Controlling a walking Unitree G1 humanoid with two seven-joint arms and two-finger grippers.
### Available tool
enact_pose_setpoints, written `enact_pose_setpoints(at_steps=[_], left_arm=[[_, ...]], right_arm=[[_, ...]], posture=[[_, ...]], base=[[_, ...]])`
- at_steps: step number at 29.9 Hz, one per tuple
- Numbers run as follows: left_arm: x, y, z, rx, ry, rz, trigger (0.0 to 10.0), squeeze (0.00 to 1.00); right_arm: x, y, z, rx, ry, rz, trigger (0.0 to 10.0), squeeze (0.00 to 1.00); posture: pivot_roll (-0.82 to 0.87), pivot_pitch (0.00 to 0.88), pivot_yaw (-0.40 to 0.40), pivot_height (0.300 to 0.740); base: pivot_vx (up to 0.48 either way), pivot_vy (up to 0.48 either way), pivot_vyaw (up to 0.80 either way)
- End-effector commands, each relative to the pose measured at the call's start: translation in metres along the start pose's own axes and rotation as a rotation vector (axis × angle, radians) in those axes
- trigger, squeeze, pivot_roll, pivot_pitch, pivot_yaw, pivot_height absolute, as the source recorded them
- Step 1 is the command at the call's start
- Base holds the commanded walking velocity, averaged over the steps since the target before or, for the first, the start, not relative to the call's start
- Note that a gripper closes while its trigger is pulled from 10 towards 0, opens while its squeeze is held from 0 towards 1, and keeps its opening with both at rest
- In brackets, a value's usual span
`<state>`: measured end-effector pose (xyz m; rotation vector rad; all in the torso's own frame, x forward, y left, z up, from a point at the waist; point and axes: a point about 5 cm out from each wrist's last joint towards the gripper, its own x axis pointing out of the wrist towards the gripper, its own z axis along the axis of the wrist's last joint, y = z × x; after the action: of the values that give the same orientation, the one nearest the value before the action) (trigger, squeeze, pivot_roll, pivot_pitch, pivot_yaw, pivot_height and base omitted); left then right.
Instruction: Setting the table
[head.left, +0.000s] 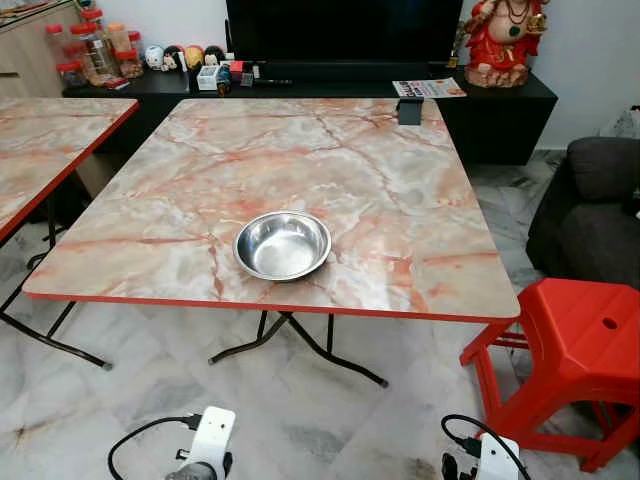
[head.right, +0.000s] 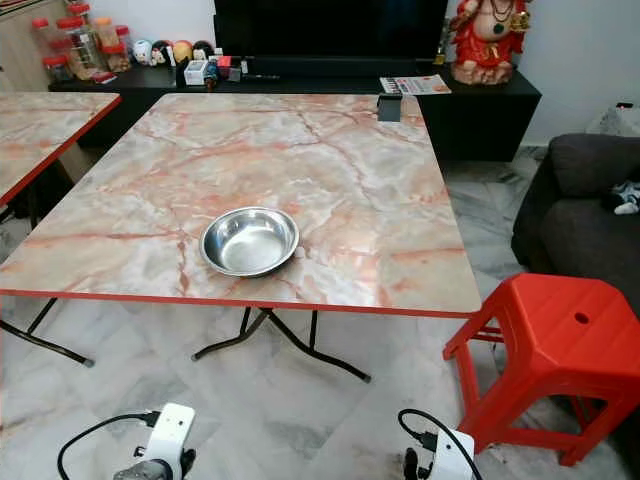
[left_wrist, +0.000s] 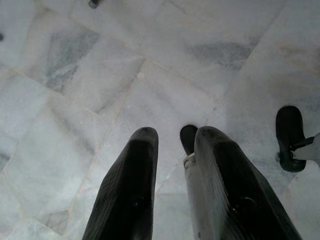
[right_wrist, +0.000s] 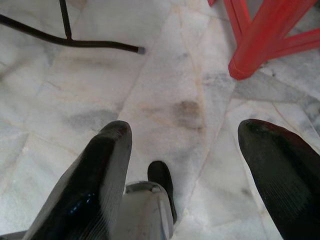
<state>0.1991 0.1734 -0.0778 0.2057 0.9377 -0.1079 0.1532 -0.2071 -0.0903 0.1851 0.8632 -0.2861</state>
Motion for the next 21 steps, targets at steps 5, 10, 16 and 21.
enact_pose_setpoints(at_steps=[5, 10, 16, 21], left_arm=[[-0.001, 0.004, -0.008, 0.004, 0.043, 0.026, 10.0, 0.0], [-0.001, 0.008, -0.01, 0.003, 0.058, 0.043, 10.0, 0.0], [-0.002, 0.011, -0.011, -0.017, 0.062, 0.064, 10.0, 0.0], [-0.002, 0.015, -0.011, -0.025, 0.065, 0.089, 10.0, 0.0]], right_arm=[[0.0, -0.001, 0.0, -0.012, 0.013, -0.017, 10.0, 0.0], [0.0, -0.003, -0.002, 0.014, 0.023, -0.037, 10.0, 0.0], [0.0, -0.003, 0.0, 0.009, 0.01, -0.046, 10.0, 0.0], [0.0, -0.002, 0.0, 0.019, 0.005, -0.044, 10.0, 0.0]], posture=[[-0.12, 0.0, 0.037, 0.74], [-0.12, 0.0, 0.037, 0.74], [-0.12, 0.0, 0.034, 0.74], [-0.12, 0.0, 0.034, 0.74]], base=[[0.0, 0.0, 0.0], [0.0, 0.0, -0.16], [0.0, 0.353, -0.4], [0.0, 0.388, 0.0]])
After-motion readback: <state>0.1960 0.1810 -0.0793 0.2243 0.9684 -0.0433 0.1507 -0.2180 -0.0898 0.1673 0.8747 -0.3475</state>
